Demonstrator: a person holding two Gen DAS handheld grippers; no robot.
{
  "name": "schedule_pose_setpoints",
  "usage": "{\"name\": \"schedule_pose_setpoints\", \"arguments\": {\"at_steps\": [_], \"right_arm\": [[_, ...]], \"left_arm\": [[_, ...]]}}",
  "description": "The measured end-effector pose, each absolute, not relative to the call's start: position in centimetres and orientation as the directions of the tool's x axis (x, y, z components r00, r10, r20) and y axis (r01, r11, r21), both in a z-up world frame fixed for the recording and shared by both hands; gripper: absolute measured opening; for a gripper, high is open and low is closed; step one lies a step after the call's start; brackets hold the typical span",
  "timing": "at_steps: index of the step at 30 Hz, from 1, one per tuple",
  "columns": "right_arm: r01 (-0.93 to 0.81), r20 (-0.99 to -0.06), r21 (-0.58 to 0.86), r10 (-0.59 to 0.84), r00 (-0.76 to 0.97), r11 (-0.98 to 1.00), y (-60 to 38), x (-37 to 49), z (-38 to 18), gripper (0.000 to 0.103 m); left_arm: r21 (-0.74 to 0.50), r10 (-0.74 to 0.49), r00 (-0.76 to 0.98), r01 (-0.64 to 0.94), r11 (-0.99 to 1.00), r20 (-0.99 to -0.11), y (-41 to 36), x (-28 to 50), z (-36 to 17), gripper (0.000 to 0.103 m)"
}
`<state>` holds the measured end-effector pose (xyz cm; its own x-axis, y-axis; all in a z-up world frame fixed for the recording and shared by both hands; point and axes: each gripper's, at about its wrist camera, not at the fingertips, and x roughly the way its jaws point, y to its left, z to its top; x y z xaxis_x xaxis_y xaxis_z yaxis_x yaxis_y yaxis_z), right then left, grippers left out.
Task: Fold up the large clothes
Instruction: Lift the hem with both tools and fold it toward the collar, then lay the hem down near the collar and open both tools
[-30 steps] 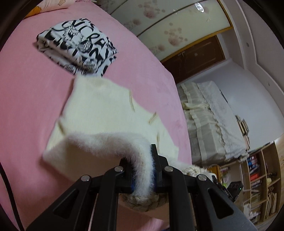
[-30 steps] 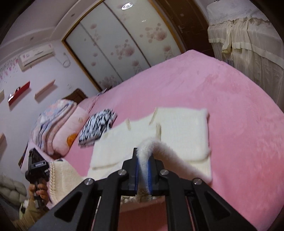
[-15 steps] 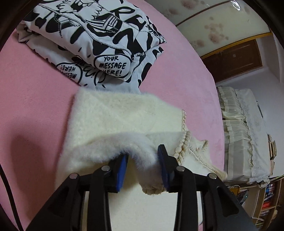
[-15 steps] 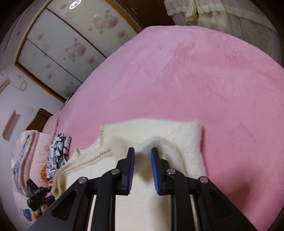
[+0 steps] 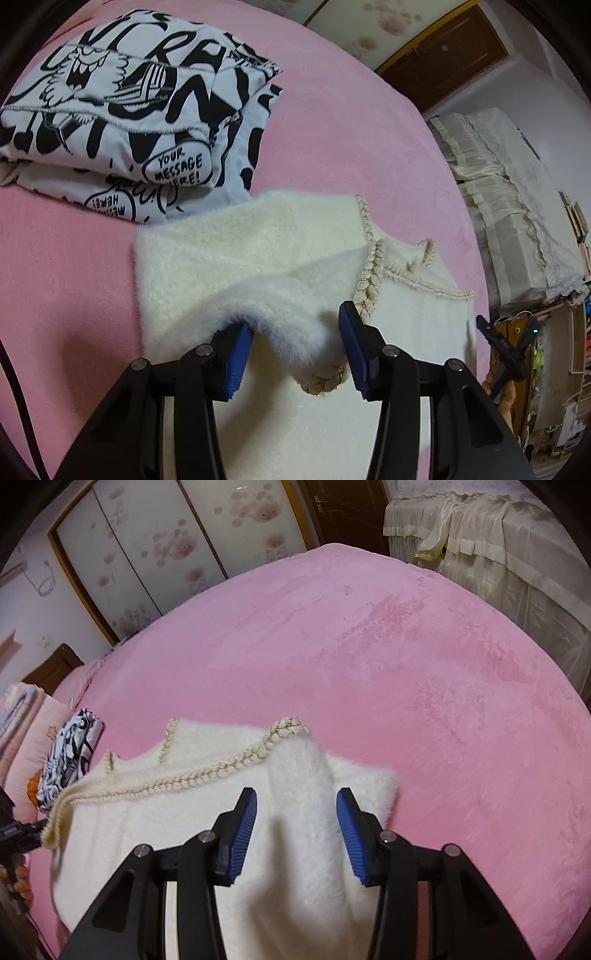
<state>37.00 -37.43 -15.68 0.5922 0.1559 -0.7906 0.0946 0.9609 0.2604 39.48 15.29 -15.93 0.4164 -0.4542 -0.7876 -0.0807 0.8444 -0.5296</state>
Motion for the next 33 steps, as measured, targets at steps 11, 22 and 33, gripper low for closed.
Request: {"name": "schedule_pose_setpoints", "arguments": {"at_steps": [11,22,33], "right_arm": [[0.072,-0.813,0.225,0.146,0.563,0.972,-36.4,38.5,-17.4,0.045],[0.027,-0.822,0.162,0.12,0.557,0.986,-35.7,40.4,-17.7,0.045],[0.012,-0.803,0.086,0.063,0.593,0.996,-34.1,40.3,-18.1,0.011]], "left_arm": [[-0.487,-0.388,0.52,-0.062,0.871,-0.761,16.2,40.7,-13.7,0.082],[-0.187,-0.193,0.492,0.061,0.98,-0.849,13.4,42.9,-18.0,0.079],[-0.126,-0.138,0.552,0.059,0.99,-0.822,12.7,43.2,-19.0,0.014]]}}
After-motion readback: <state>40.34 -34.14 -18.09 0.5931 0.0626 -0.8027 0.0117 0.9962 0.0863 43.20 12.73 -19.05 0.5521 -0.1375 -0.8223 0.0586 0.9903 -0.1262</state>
